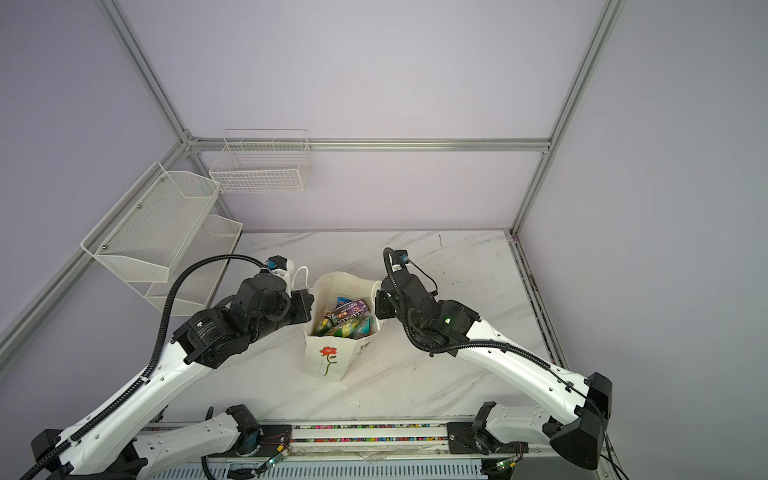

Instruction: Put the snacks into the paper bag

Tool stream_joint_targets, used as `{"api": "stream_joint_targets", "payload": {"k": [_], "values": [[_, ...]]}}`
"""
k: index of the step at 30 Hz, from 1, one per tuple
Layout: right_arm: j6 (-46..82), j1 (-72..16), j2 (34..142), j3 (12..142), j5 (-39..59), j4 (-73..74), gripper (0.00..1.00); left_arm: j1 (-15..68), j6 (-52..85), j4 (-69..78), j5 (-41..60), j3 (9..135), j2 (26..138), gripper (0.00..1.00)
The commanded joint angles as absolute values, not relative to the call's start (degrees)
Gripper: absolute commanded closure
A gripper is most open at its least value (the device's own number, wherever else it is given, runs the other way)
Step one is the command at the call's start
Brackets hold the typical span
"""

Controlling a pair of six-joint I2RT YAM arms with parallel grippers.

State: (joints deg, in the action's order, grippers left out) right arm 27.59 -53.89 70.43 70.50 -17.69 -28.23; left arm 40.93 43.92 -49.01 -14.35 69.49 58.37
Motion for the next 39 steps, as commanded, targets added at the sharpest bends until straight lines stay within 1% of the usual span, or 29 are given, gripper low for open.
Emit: {"api": "stream_joint_targets", "payload": {"k": [1,15,39], "values": [[26.5,-53.6,70.0,73.1,-18.0,-28.6,1.0,40.8,44.1,-45.5,-15.2,69.9,57.2,1.0],[22.9,-53.5,72.1,81.0,-20.6,-29.0,1.0,40.8,43.8,-45.2,-14.4,72.8,59.5,1.0],[19.4,-49.6,74.2,86.8,-22.3,-30.2,1.0,40.8,43.1,-42.0,-12.5,78.5,64.3,1.0]]}}
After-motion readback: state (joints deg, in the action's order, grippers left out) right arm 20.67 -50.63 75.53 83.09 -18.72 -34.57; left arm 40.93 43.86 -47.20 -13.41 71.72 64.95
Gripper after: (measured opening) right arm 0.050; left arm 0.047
